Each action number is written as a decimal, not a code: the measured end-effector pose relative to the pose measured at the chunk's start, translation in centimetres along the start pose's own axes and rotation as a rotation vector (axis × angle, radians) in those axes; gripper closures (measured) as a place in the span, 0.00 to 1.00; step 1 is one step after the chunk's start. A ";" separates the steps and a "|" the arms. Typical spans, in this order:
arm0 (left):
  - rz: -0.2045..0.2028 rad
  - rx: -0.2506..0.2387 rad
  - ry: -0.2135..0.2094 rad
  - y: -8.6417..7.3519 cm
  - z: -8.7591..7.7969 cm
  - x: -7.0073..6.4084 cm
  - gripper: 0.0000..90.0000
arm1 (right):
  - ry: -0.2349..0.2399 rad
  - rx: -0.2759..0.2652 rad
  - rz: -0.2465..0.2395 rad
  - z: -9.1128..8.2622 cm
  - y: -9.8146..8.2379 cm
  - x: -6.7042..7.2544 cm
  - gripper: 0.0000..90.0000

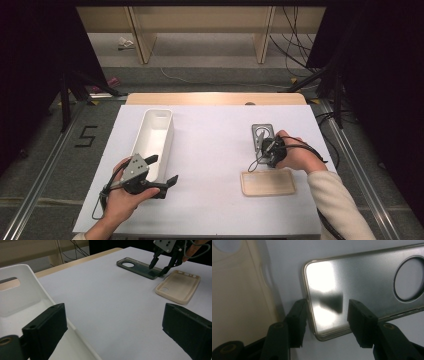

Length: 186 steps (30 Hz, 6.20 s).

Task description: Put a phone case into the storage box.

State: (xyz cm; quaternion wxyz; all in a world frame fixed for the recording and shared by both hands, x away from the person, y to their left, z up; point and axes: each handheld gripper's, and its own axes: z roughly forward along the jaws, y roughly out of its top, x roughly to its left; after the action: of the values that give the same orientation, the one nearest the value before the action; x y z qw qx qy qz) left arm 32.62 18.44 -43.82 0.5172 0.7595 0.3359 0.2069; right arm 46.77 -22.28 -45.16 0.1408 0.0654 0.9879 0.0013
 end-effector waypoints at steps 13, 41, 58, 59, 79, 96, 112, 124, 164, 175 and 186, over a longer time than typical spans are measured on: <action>0.006 0.001 -0.004 0.0 0.0 -0.1 0.06 | 0.069 0.017 -0.060 0.0 0.3 0.0 0.76; 0.011 0.004 -0.007 0.0 0.1 -0.2 0.06 | 0.124 -0.008 -0.088 -0.1 0.0 0.0 0.98; 0.009 0.006 -0.005 0.0 0.1 -0.2 0.06 | 0.043 -0.173 -0.001 -1.1 -1.3 0.5 0.99; 0.009 0.007 -0.005 0.0 0.1 -0.2 0.06 | 0.035 -0.193 0.010 -1.2 -1.4 0.5 0.99; 0.009 0.002 -0.002 0.0 0.1 -0.2 0.06 | 0.031 -0.460 0.143 -2.2 -2.4 2.1 0.99; 0.011 0.003 0.001 0.0 0.1 -0.3 0.06 | 0.093 -0.694 0.206 -3.3 -2.2 3.7 0.99; -0.049 0.005 -0.018 4.2 1.4 -0.8 0.12 | 0.115 -0.792 0.176 -4.6 -0.1 5.7 0.99; -0.067 0.105 -0.036 10.3 6.8 -0.4 0.16 | 0.121 -0.820 0.126 -5.3 1.7 7.1 0.99; -0.358 0.379 -0.075 13.8 17.1 1.0 0.67 | 0.095 -0.835 0.017 -6.3 4.9 8.6 0.99; -0.455 0.319 -0.122 14.3 16.3 0.2 0.85 | 0.085 -0.774 -0.025 -5.8 5.6 9.1 0.99; -0.250 0.183 -0.118 15.4 14.3 -2.3 0.91 | 0.018 -0.770 0.078 -5.7 5.5 8.9 0.72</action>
State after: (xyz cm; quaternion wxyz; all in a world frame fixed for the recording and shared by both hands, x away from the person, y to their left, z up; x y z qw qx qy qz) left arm 45.07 3.86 -34.88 0.4865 0.7666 0.4141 0.0645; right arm 37.47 -15.55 -42.02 0.1462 0.0451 0.9131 0.3780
